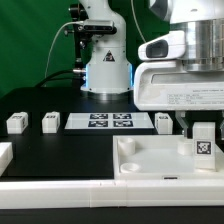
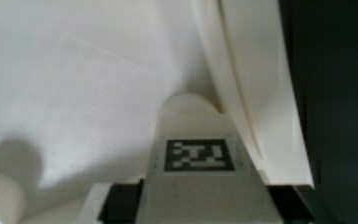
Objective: Assemble one leg
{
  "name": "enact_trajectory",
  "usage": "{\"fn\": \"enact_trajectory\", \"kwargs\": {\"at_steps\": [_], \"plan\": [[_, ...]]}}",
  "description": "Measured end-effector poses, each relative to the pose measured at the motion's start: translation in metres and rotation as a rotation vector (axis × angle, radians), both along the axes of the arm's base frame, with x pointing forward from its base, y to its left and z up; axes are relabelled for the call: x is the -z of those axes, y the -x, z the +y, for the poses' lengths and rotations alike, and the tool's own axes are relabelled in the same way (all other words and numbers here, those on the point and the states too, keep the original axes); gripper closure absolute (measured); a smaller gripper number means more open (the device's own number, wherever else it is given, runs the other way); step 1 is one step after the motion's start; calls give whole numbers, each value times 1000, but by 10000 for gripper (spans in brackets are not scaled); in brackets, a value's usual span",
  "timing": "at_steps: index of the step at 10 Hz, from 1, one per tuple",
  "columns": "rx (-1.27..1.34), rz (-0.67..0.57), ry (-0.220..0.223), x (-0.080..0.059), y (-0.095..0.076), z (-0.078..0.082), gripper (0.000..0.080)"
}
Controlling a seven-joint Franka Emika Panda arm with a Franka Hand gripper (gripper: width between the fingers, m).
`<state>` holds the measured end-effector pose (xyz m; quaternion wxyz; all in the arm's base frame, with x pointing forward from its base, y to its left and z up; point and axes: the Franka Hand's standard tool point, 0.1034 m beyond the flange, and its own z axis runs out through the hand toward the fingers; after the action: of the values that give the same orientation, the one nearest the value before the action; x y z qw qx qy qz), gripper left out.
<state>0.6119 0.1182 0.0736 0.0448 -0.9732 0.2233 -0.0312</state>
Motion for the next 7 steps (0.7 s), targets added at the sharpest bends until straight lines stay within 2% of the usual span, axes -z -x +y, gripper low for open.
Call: {"fn": "enact_trajectory", "kwargs": {"at_steps": [4,7], "plan": [[438,32,-35,0,1,3,506],[792,65,-79,1,1,5,506]]}}
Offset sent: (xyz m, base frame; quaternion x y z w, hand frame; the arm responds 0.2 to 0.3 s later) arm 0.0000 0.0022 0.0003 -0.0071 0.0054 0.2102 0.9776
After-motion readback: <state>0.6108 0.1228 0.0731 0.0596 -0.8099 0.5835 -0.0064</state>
